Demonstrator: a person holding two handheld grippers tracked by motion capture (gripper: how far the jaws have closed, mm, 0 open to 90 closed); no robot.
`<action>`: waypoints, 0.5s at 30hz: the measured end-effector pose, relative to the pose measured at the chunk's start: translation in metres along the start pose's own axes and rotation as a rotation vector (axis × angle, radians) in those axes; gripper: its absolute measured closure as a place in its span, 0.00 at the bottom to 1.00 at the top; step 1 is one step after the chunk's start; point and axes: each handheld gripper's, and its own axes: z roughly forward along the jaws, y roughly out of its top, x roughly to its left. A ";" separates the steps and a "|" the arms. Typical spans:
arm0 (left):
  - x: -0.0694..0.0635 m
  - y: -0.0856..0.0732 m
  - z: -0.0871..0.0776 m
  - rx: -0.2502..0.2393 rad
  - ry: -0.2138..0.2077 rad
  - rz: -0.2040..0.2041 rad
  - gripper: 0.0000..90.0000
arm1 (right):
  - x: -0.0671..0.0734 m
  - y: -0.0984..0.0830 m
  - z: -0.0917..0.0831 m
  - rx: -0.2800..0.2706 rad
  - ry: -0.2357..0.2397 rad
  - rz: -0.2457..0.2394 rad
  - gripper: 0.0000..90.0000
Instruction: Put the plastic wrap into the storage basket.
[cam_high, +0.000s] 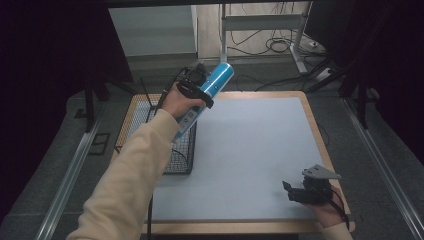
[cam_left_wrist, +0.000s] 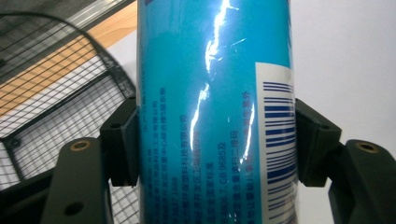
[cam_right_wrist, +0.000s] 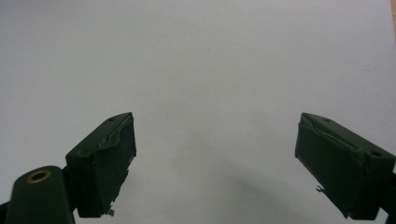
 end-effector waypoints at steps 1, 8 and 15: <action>0.002 -0.001 0.001 0.003 0.004 0.000 0.35 | 0.000 0.000 0.000 0.001 0.000 0.000 0.14; 0.019 -0.009 0.009 0.025 0.041 -0.007 0.35 | 0.000 0.000 0.001 0.005 -0.001 0.002 0.15; 0.033 -0.016 0.017 0.039 0.087 -0.017 0.35 | -0.001 0.000 0.000 0.004 -0.006 -0.003 0.15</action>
